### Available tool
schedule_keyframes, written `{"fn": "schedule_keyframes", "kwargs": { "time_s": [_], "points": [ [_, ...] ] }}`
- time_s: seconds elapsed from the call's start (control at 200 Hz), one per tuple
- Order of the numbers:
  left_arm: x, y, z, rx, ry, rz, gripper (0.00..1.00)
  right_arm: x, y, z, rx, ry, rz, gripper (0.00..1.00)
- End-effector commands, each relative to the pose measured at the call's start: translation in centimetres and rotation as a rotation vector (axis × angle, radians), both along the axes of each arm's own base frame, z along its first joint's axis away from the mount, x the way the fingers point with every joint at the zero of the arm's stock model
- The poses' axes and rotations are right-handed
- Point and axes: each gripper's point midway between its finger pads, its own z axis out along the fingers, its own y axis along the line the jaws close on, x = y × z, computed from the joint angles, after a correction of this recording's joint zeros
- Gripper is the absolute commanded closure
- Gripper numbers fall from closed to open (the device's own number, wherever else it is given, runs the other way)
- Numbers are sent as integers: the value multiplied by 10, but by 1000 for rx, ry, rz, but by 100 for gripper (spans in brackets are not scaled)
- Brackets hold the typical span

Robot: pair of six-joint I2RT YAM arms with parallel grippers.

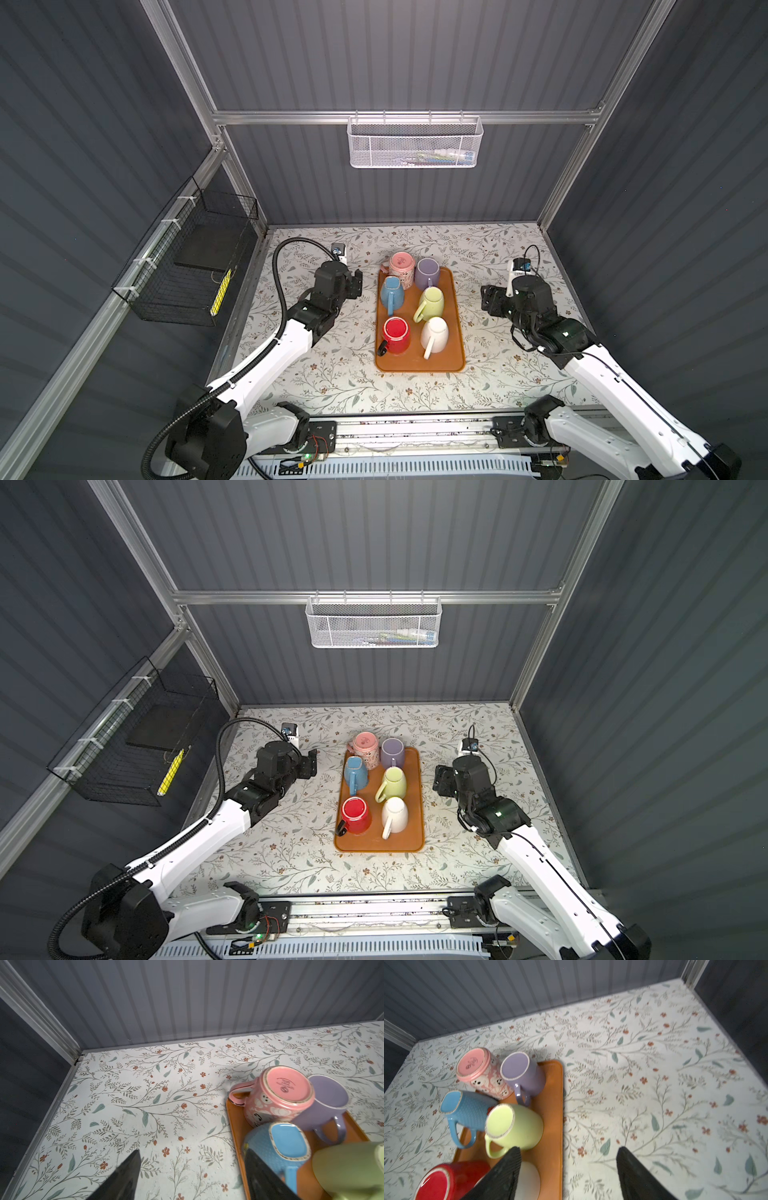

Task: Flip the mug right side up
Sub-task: 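Move the right gripper over the white mug while the left arm advances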

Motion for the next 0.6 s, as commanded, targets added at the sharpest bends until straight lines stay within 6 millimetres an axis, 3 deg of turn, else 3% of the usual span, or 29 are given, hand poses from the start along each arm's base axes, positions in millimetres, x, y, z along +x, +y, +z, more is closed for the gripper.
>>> {"fn": "schedule_keyframes", "kwargs": {
  "time_s": [0.0,0.225,0.595],
  "points": [
    [-12,-7,6,-10,96,-51,22,-38,2,-28,12,188,-53,26],
    [-21,-23,-6,-61,124,-147,22,-63,52,-52,-3,267,9,25],
    [-29,-28,-19,-99,154,-177,21,-69,123,-78,-14,278,7,24]
  ]
}}
